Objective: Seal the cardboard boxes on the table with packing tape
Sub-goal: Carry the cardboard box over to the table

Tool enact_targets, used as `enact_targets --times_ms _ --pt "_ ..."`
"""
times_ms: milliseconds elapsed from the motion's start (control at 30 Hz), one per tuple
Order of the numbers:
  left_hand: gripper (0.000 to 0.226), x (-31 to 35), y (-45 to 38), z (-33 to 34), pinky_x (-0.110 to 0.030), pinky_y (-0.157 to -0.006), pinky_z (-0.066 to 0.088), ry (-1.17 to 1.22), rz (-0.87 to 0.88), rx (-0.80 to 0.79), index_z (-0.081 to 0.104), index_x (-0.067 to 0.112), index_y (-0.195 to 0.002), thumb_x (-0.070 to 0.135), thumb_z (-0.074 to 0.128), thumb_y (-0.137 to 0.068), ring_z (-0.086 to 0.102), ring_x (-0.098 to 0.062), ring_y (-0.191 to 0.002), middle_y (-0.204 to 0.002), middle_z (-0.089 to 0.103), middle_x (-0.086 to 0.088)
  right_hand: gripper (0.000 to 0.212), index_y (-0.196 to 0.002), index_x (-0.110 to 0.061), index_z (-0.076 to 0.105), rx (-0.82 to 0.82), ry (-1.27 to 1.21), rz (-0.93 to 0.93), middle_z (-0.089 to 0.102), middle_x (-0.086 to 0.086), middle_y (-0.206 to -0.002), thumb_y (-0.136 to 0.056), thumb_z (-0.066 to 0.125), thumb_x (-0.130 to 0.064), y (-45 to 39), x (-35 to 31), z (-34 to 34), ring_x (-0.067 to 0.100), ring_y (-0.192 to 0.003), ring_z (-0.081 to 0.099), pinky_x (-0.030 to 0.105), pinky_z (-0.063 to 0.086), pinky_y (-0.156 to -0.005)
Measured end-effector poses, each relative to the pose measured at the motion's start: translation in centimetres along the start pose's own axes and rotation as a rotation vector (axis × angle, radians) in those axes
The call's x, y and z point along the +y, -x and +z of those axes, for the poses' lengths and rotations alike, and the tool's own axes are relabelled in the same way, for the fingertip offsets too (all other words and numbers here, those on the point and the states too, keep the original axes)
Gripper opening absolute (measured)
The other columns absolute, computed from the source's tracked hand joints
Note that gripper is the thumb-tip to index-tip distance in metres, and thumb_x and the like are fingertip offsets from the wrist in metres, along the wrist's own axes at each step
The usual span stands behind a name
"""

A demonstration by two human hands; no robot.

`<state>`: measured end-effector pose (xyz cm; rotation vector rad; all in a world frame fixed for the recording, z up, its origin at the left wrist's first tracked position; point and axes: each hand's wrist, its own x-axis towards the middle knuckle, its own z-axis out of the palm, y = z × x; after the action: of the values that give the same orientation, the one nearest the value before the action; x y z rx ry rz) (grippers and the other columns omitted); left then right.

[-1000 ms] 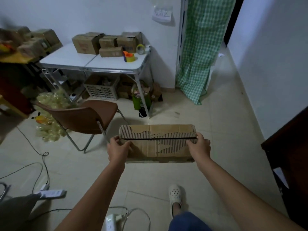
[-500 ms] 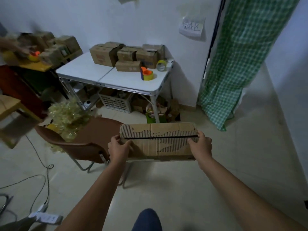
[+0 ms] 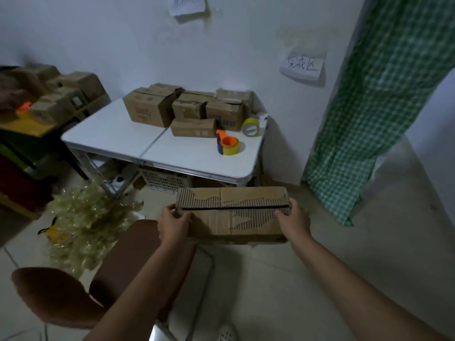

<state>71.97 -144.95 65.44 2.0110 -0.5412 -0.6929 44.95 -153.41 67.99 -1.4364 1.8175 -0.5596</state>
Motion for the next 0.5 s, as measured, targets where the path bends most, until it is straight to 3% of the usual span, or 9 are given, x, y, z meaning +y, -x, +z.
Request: enact_targets --times_ms 267,400,500 --pt "0.05 2.1 -12.1 -1.1 -0.053 -0.096 0.05 -0.024 -0.008 0.022 0.052 0.017 -0.126 0.021 0.076 -0.082 0.057 -0.032 -0.109 -0.128 0.049 -0.014 0.046 -0.137 -0.021 0.047 -0.005 -0.013 -0.006 0.044 0.016 -0.131 -0.093 0.057 -0.026 -6.2 -7.6 6.4 0.034 -0.119 0.047 0.042 0.045 -0.1" --pt "0.052 3.0 -17.2 -1.1 -0.05 -0.094 0.052 -0.006 -0.028 0.046 0.052 0.014 -0.128 0.019 0.076 -0.082 0.058 -0.032 -0.108 -0.126 0.051 -0.016 0.044 -0.135 -0.023 0.049 -0.038 -0.02 -0.031 0.046 0.013 -0.129 -0.093 0.058 -0.026 -10.5 -11.2 9.3 0.03 -0.114 0.052 0.034 0.045 -0.09" --pt "0.054 4.3 -21.1 -0.9 -0.05 -0.095 0.052 0.025 -0.054 0.073 0.05 0.014 -0.133 0.019 0.074 -0.085 0.056 -0.031 -0.112 -0.13 0.051 -0.015 0.04 -0.132 -0.023 0.051 -0.088 -0.05 -0.044 0.051 0.012 -0.128 -0.093 0.058 -0.024 -14.5 -13.9 11.6 0.029 -0.112 0.054 0.035 0.049 -0.091"
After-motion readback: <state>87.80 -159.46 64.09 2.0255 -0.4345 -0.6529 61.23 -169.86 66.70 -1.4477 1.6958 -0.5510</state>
